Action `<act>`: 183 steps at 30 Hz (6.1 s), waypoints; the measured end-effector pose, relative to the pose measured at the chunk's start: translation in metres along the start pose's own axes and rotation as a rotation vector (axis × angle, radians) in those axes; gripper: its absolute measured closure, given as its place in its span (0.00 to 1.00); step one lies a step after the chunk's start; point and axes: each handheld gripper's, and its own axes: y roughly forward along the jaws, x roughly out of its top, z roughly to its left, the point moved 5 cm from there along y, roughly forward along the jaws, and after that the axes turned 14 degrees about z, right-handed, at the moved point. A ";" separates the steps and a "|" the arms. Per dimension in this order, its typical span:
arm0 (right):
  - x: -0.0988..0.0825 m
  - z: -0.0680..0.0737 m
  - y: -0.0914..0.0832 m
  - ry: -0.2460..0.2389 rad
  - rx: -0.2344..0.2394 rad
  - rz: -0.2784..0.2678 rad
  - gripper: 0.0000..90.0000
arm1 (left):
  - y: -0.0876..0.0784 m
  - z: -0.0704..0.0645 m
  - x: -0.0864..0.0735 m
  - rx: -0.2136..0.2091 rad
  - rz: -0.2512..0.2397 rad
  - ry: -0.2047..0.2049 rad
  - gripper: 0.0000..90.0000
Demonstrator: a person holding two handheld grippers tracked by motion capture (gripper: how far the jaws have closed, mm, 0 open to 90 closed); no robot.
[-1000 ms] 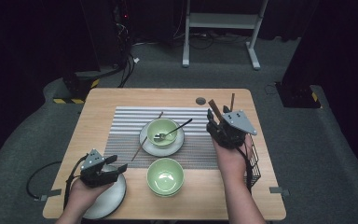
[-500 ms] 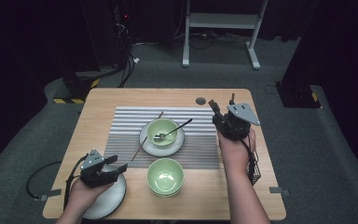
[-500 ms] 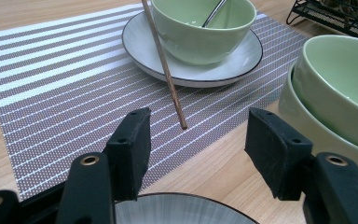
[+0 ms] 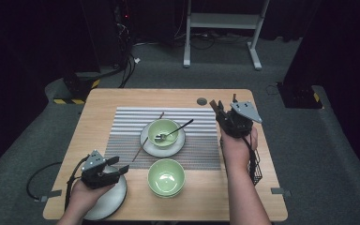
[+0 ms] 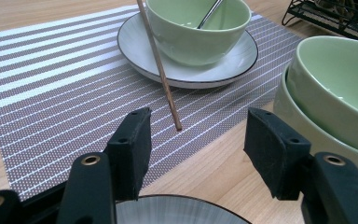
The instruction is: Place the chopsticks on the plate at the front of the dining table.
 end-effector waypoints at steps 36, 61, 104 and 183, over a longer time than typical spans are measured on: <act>-0.002 -0.027 0.030 0.075 -0.068 0.056 0.69 | 0.000 0.004 -0.001 0.012 0.001 0.004 0.46; -0.005 -0.026 0.040 0.098 -0.069 0.090 0.87 | -0.001 0.005 -0.002 0.020 0.000 0.012 0.47; -0.018 -0.008 -0.039 0.039 0.015 -0.110 0.92 | -0.002 -0.006 -0.002 -0.013 -0.002 0.013 0.48; 0.039 -0.011 -0.100 0.020 0.012 -0.341 0.93 | -0.001 -0.011 -0.006 -0.021 -0.031 0.045 0.42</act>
